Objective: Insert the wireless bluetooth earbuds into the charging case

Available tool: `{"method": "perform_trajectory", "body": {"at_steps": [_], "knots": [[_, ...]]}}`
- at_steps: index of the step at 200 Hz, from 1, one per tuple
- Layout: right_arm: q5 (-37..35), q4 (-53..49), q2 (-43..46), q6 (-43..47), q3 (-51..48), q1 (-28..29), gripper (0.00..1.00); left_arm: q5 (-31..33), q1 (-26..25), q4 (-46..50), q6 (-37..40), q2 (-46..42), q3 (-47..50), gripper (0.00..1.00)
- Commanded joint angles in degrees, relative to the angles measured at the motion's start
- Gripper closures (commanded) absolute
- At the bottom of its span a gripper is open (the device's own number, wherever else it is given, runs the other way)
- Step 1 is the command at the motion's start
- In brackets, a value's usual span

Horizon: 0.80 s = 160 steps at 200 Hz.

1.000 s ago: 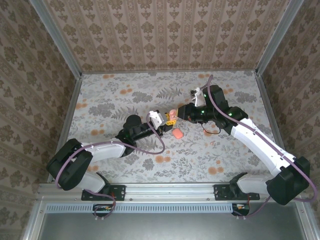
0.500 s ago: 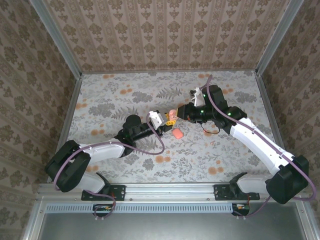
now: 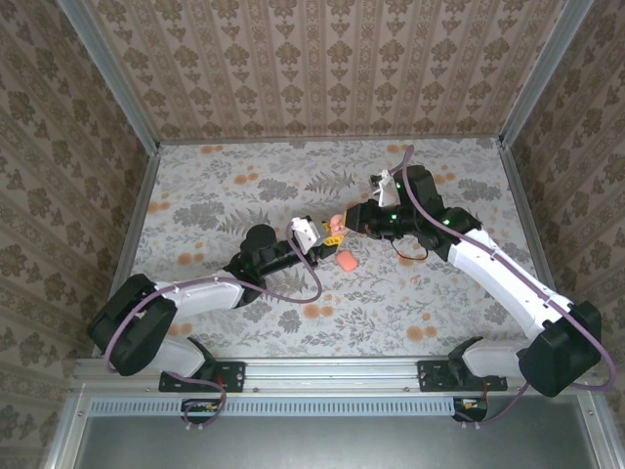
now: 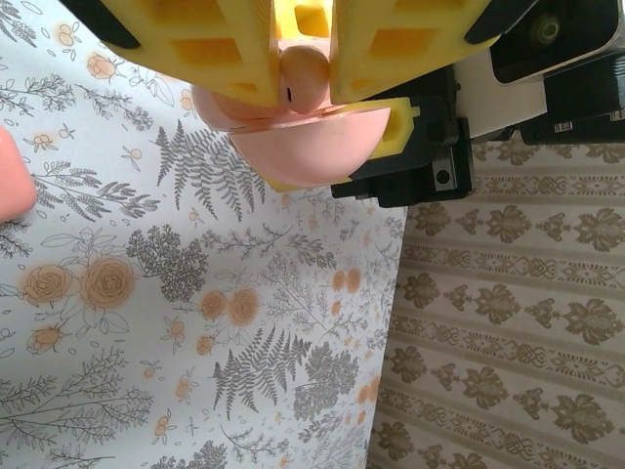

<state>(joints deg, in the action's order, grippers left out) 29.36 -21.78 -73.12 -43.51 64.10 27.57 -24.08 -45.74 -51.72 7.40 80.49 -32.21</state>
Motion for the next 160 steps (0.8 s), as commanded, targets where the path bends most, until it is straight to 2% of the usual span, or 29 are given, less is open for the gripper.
{"method": "perform_trajectory", "body": {"at_steps": [1, 160], "knots": [[2.9, 1.2, -0.6, 0.7, -0.4, 0.6, 0.79, -0.4, -0.5, -0.3, 1.6, -1.7, -1.2, 0.9], [7.5, 1.6, -0.5, 5.5, -0.6, 0.8, 0.78, -0.1, -0.7, -0.7, 1.3, -1.6, -0.9, 0.9]]}}
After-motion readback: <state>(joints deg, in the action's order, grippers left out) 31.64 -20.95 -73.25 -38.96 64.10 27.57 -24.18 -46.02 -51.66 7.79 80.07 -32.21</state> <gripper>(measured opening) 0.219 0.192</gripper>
